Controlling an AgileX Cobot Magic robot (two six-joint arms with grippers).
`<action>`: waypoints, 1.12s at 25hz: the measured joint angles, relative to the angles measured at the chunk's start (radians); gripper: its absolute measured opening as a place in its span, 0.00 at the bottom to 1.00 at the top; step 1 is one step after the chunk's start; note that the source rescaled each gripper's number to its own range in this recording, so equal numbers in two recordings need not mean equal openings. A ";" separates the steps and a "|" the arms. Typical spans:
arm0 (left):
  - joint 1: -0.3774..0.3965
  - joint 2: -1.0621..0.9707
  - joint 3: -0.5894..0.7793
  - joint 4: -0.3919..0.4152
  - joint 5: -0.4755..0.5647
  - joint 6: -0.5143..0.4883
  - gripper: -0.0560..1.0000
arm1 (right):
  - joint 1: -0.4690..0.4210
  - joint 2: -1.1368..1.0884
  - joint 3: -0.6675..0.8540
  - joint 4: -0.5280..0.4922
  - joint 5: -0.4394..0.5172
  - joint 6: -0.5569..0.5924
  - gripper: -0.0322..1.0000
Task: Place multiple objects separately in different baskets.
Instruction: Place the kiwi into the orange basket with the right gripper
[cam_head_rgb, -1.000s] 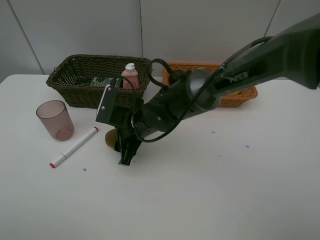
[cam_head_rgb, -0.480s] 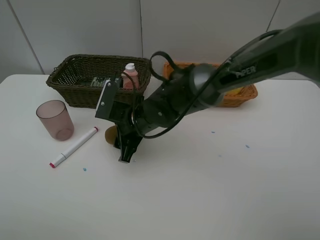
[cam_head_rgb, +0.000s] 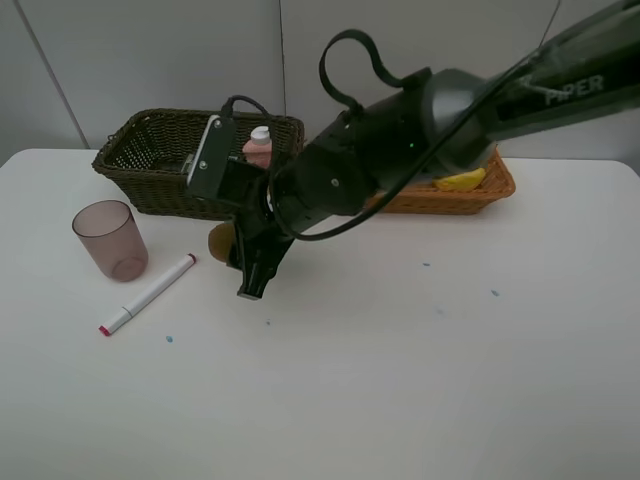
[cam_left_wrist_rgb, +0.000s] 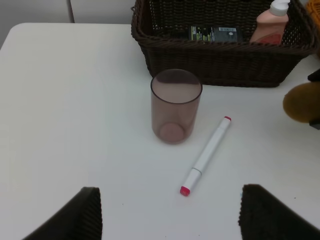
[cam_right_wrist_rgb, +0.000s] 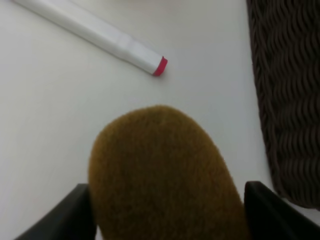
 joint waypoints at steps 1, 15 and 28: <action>0.000 0.000 0.000 0.000 0.000 0.000 0.76 | 0.000 -0.015 0.000 -0.002 0.011 0.000 0.48; 0.000 0.000 0.000 0.000 0.000 0.000 0.76 | -0.164 -0.279 0.001 0.003 0.064 0.001 0.48; 0.000 0.000 0.000 0.000 0.000 0.000 0.76 | -0.463 -0.313 0.001 0.110 -0.071 0.001 0.48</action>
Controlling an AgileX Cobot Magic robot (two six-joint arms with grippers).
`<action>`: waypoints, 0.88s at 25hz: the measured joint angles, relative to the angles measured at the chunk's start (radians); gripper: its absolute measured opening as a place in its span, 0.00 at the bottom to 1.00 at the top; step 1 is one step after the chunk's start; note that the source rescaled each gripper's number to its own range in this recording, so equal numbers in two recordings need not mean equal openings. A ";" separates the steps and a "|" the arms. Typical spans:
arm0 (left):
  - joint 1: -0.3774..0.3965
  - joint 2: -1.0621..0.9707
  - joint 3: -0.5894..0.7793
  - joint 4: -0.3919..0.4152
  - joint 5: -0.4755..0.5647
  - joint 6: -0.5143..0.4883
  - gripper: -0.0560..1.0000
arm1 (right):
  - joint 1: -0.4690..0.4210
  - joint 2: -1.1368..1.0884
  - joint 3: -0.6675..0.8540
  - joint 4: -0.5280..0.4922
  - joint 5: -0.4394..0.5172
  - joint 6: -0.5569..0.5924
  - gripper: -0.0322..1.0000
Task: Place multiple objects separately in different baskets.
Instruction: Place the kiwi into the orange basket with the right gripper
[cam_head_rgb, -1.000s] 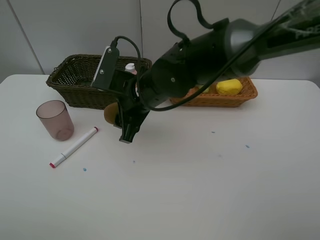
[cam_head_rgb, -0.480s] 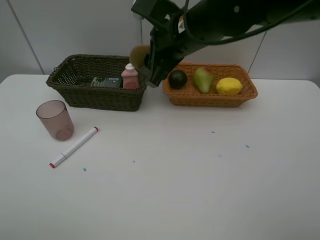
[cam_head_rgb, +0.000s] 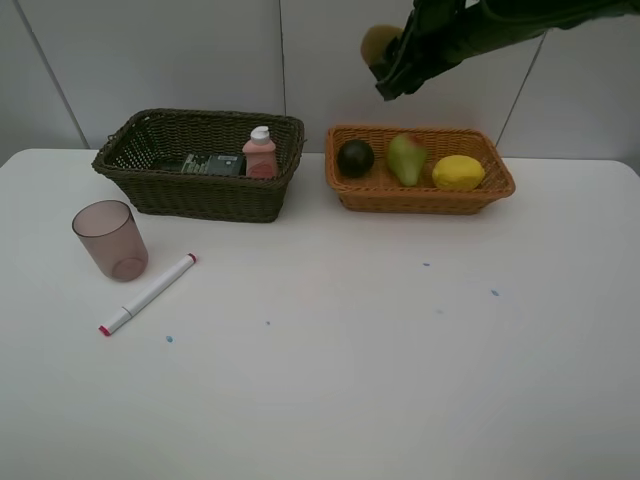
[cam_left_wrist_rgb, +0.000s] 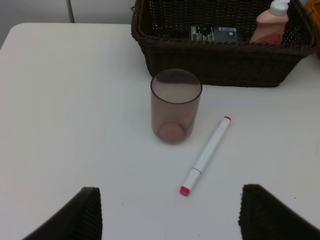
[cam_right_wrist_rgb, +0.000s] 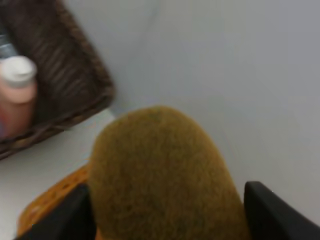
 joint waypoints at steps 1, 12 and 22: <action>0.000 0.000 0.000 0.000 0.000 0.000 0.76 | -0.018 0.001 0.000 0.029 -0.020 0.000 0.48; 0.000 0.000 0.000 0.000 0.000 0.000 0.76 | -0.128 0.105 0.000 0.214 -0.152 0.001 0.48; 0.000 0.000 0.000 0.000 0.000 0.000 0.76 | -0.135 0.245 0.000 0.264 -0.222 0.000 0.48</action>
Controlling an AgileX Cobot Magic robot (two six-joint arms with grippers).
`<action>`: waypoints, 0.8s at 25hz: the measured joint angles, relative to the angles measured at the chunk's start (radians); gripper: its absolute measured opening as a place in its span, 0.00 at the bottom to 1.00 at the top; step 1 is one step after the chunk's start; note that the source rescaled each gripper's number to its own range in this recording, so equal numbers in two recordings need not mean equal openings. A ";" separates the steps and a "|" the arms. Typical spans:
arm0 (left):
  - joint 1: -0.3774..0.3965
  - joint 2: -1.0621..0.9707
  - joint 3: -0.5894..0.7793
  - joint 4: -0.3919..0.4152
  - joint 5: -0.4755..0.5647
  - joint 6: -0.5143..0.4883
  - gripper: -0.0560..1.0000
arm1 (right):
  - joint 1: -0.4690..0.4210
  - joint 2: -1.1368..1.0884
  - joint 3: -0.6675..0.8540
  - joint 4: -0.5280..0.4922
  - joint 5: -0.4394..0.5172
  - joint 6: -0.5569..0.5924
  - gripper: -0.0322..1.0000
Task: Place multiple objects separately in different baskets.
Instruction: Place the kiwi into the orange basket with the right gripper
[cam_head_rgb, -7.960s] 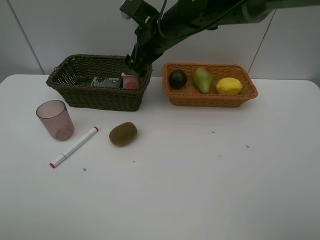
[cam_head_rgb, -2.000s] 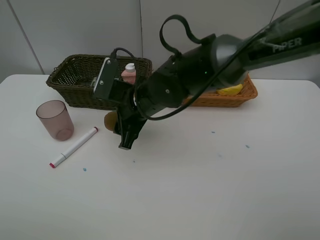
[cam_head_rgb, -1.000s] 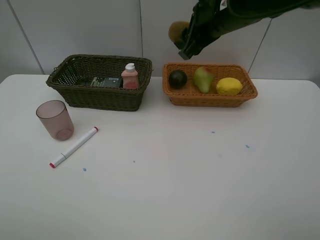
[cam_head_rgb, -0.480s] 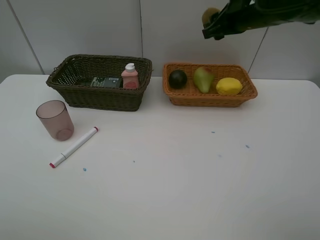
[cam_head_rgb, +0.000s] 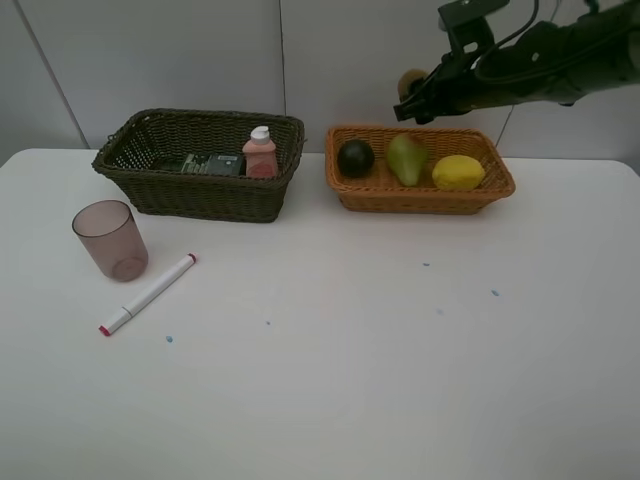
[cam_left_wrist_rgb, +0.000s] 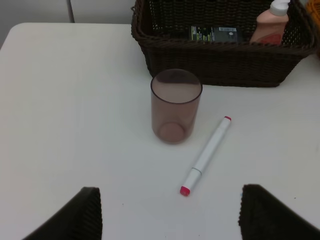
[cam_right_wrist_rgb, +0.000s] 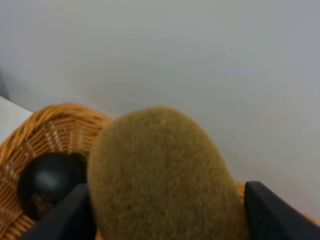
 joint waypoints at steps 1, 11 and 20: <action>0.000 0.000 0.000 0.000 0.000 0.000 0.76 | 0.000 0.009 0.000 0.006 -0.002 0.000 0.48; 0.000 0.000 0.000 0.000 0.000 0.000 0.76 | 0.001 0.091 0.000 0.035 0.015 0.000 0.48; 0.000 0.000 0.000 0.000 0.000 0.000 0.76 | 0.016 0.106 0.000 0.039 0.024 0.000 0.48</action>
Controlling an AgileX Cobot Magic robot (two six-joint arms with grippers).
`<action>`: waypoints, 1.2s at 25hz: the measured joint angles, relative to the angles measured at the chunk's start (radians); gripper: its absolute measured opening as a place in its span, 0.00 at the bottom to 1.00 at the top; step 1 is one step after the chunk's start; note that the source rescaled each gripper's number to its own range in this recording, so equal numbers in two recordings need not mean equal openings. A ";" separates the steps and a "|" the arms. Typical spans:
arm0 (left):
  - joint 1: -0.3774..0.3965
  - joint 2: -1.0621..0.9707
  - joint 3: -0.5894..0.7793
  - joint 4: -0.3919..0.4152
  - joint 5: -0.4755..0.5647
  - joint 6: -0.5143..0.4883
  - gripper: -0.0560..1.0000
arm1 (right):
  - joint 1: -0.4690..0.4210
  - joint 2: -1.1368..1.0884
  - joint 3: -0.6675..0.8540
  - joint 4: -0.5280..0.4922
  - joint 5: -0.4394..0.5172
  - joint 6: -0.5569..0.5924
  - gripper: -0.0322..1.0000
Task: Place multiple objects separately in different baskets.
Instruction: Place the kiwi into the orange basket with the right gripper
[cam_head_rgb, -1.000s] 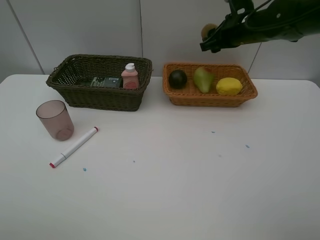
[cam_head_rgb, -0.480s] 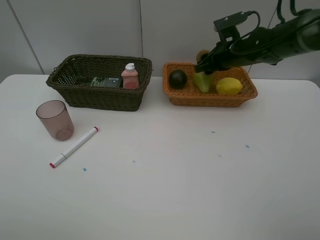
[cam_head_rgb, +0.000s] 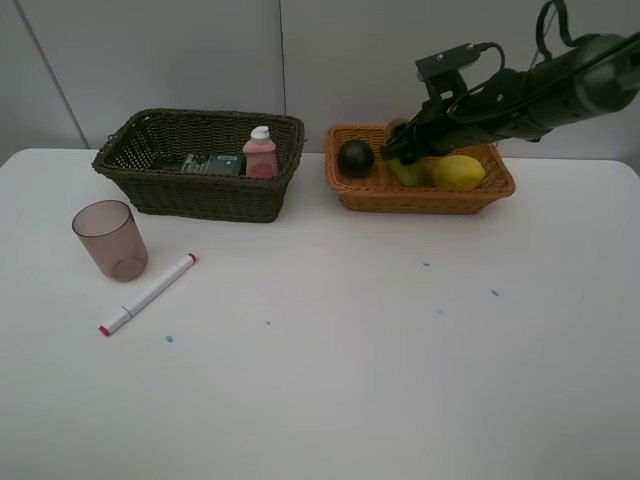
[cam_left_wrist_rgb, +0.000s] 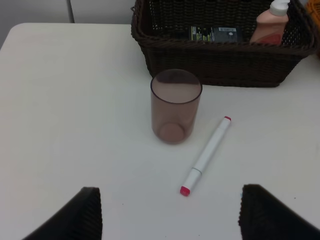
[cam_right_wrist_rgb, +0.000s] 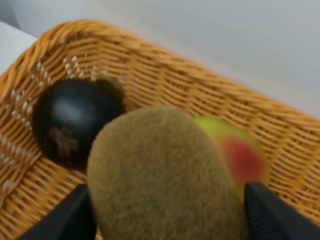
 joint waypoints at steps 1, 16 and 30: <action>0.000 0.000 0.000 0.000 0.000 0.000 0.76 | 0.000 0.001 0.000 0.002 0.001 0.000 0.48; 0.000 0.000 0.000 0.000 0.000 0.000 0.76 | 0.000 0.003 0.000 0.022 0.006 0.000 0.54; 0.000 0.000 0.000 0.000 0.000 0.000 0.76 | 0.000 0.003 0.000 0.022 0.019 0.001 0.99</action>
